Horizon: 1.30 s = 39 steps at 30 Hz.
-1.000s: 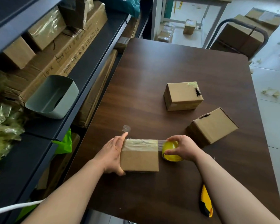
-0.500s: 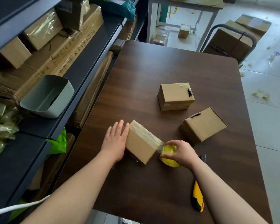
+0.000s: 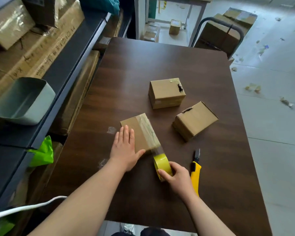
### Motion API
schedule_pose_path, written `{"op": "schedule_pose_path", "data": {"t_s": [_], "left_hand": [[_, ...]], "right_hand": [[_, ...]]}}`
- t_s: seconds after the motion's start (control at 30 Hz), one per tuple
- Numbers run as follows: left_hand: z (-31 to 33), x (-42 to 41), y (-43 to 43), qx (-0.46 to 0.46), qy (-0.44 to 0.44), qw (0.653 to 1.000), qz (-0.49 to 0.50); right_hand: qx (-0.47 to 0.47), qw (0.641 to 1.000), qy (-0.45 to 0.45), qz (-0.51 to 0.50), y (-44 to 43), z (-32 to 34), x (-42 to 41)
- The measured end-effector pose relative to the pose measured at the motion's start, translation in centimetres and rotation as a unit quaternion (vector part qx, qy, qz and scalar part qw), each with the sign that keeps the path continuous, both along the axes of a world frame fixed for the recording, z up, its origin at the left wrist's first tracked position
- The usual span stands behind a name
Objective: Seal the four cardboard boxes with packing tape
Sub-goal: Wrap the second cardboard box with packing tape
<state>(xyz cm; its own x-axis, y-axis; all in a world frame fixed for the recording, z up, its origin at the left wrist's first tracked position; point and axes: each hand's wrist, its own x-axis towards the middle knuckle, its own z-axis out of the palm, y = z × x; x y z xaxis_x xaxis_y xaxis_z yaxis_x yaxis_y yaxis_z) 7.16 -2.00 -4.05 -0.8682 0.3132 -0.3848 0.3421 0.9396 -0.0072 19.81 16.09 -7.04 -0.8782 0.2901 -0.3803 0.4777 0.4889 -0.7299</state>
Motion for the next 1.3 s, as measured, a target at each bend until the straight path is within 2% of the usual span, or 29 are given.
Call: {"op": "schedule_pose_path", "data": {"t_s": [0.27,0.37,0.43,0.5,0.57,0.6,0.7,0.77,0.83,0.87,1.0,1.07,1.17,1.23,1.3], "left_hand": [[0.3,-0.4,-0.1,-0.023,-0.012,1.000,-0.013],[0.4,0.0,0.1,-0.015,-0.004,1.000,0.002],[0.7,0.9,0.5,0.027,0.026,0.999,0.039],[1.3,2.6,1.1,0.108,0.085,0.987,0.078],[1.9,4.9,2.0,0.215,0.142,0.960,0.112],[2.2,6.0,2.5,0.264,0.131,0.945,0.139],[1.6,7.7,4.4,0.322,-0.021,0.899,0.296],[0.0,7.1,5.4,0.359,-0.116,0.830,0.411],[-1.5,6.3,6.1,0.417,-0.188,0.740,0.493],[-2.0,6.1,6.4,0.440,-0.211,0.709,0.510],[-3.1,5.4,6.8,0.499,-0.259,0.645,0.518],[-3.6,5.0,6.7,0.516,-0.273,0.629,0.514],[-4.2,4.8,6.3,0.503,-0.280,0.640,0.508],[-4.8,4.8,6.4,0.498,-0.276,0.644,0.511],[-5.3,4.8,6.5,0.491,-0.266,0.649,0.517]], "right_hand": [[-0.080,0.997,-0.006,0.009,-0.1,0.2,1.3],[-0.082,0.996,-0.025,0.007,-0.1,0.3,1.2],[-0.046,0.998,-0.038,0.014,-0.1,0.3,1.3],[-0.018,0.999,-0.042,0.011,0.2,0.5,1.5],[0.011,0.999,-0.022,-0.029,0.9,0.7,1.7],[0.044,0.997,-0.018,-0.061,1.4,0.8,1.7],[0.181,0.971,-0.089,-0.127,3.3,0.8,1.7],[0.215,0.955,-0.160,-0.126,4.3,0.5,1.8],[0.182,0.955,-0.207,-0.109,5.0,-0.1,1.8],[0.158,0.957,-0.222,-0.100,5.3,-0.6,1.8],[0.088,0.966,-0.231,-0.072,6.5,0.2,1.5],[0.076,0.976,-0.199,-0.046,7.2,1.9,1.3],[0.110,0.985,-0.133,0.026,7.5,5.4,0.6],[0.163,0.978,-0.096,0.086,7.0,7.5,-0.3],[0.239,0.957,-0.064,0.152,6.2,8.5,-1.7]]}}
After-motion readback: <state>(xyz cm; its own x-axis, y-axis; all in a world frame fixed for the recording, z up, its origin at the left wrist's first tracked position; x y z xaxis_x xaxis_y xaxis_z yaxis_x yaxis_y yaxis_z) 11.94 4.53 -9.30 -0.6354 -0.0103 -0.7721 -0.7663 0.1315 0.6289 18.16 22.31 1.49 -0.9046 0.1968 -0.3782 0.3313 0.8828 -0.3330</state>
